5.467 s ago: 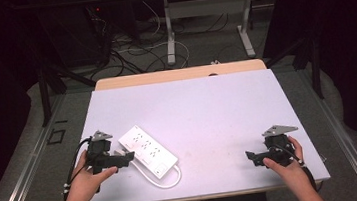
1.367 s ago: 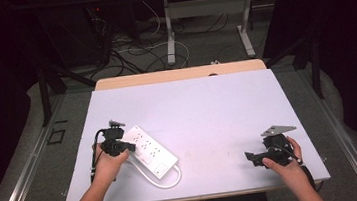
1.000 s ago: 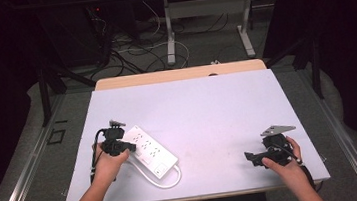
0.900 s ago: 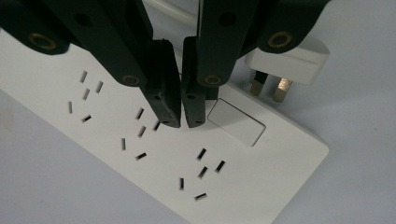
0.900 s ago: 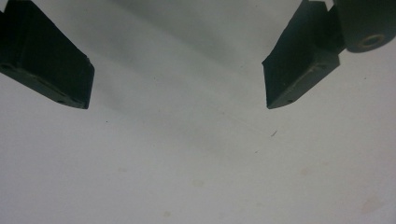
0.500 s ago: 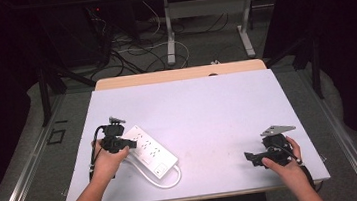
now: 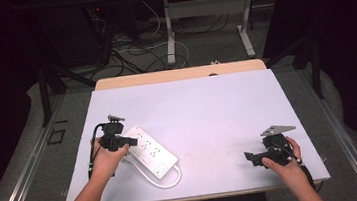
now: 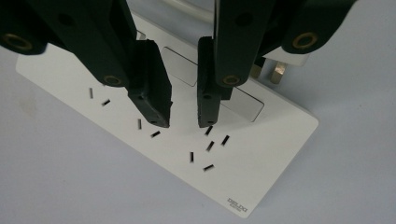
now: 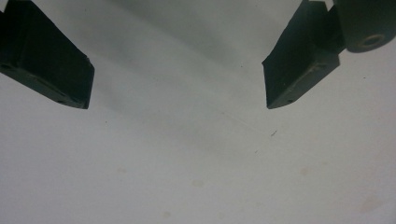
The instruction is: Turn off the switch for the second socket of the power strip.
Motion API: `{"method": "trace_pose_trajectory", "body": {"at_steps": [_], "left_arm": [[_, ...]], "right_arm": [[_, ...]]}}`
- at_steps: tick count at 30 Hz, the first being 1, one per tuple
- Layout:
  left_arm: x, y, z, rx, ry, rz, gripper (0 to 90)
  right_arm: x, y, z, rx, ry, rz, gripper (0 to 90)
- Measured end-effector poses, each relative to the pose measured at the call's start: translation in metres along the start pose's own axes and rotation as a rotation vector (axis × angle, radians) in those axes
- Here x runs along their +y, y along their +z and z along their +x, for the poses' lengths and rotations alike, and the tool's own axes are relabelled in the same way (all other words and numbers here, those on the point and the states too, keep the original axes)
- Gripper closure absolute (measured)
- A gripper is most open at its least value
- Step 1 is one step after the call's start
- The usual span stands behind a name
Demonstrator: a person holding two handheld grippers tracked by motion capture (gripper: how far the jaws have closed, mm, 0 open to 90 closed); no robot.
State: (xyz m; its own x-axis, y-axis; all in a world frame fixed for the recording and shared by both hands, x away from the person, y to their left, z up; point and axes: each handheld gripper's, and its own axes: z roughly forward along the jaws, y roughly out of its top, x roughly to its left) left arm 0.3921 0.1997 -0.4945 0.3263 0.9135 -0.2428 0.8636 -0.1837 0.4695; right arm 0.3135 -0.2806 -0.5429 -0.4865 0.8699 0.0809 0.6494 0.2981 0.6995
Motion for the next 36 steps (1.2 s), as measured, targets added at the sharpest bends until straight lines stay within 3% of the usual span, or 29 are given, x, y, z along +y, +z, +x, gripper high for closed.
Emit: {"method": "trace_pose_trajectory", "body": {"at_steps": [8, 36], "left_arm": [[0.000, -0.005, -0.001, -0.028, -0.001, -0.006, 68.1], [-0.009, -0.023, 0.008, -0.004, 0.041, -0.108, 46.7]], "right_arm": [[0.000, -0.001, 0.000, -0.006, 0.004, 0.000, 8.3], [0.000, -0.002, 0.000, -0.009, 0.000, 0.000, 8.3]]}}
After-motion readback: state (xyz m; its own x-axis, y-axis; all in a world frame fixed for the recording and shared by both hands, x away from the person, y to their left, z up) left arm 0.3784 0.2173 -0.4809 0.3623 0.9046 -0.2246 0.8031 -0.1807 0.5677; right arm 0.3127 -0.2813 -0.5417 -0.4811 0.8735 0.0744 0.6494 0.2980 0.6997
